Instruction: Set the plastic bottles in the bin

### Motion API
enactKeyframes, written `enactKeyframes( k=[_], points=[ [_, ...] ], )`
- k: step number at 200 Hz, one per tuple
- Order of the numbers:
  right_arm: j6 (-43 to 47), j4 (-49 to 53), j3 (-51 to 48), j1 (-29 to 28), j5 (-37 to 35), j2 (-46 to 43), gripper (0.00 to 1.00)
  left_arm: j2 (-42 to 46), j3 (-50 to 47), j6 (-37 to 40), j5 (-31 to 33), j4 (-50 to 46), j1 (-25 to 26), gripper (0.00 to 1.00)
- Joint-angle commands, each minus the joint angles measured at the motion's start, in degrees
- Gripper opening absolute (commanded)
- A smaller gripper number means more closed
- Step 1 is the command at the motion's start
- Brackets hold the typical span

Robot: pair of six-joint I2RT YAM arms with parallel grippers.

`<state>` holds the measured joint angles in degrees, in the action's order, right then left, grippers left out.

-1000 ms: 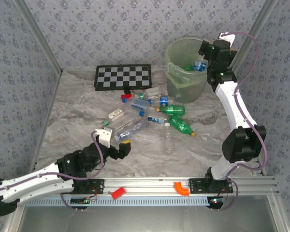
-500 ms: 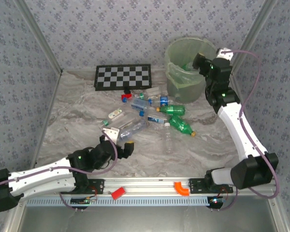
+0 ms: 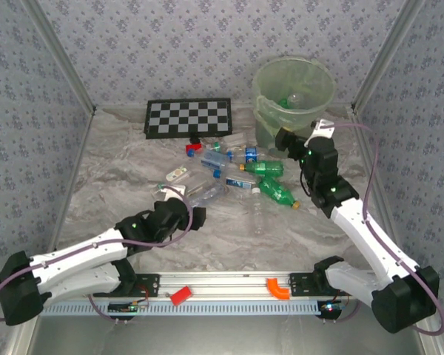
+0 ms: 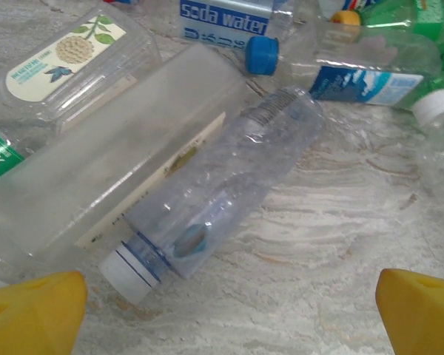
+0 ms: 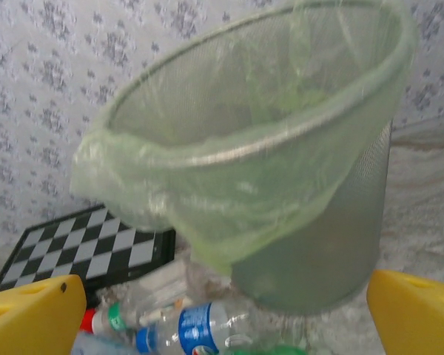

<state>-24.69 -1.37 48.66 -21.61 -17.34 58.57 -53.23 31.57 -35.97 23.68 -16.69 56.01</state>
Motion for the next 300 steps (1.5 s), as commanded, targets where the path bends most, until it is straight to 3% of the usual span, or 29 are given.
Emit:
enactKeyframes(
  k=[1, 38, 81, 113, 178, 223, 246, 300],
  points=[
    [-2.6, -3.3, -4.5, -1.8, 2.3, -2.9, 0.99, -2.0, 2.4, 2.2, -4.7, -1.1, -4.5, 0.99],
    [-1.4, -8.2, -11.8, -4.3, 6.4, -5.8, 0.99, -6.0, 2.1, 4.6, -11.5, 0.5, -12.9, 0.94],
    [-0.1, -13.7, -17.8, -4.9, 9.5, -5.7, 0.99, -12.8, 3.5, 6.3, -15.9, 3.6, -16.6, 0.83],
    [1.5, -15.2, -20.0, -4.9, 10.7, -6.0, 1.0, -18.2, 5.6, 6.9, -16.8, 3.5, -16.6, 0.79],
    [1.0, -15.5, -21.5, -4.8, 10.5, -5.8, 0.99, -20.9, 5.5, 6.9, -20.2, 4.7, -16.0, 0.79],
    [0.9, -15.5, -21.6, -4.7, 10.2, -5.9, 0.99, -21.4, 4.1, 8.1, -23.7, 6.6, -12.9, 0.76],
    [0.8, -15.6, -21.6, -4.6, 10.4, -5.8, 0.99, -23.8, 4.4, 8.6, -23.7, 6.8, -11.6, 0.67],
    [0.6, -15.3, -21.6, -4.4, 10.9, -6.1, 0.99, -29.5, 6.7, 9.7, -23.3, 7.5, -9.1, 0.68]
  ],
)
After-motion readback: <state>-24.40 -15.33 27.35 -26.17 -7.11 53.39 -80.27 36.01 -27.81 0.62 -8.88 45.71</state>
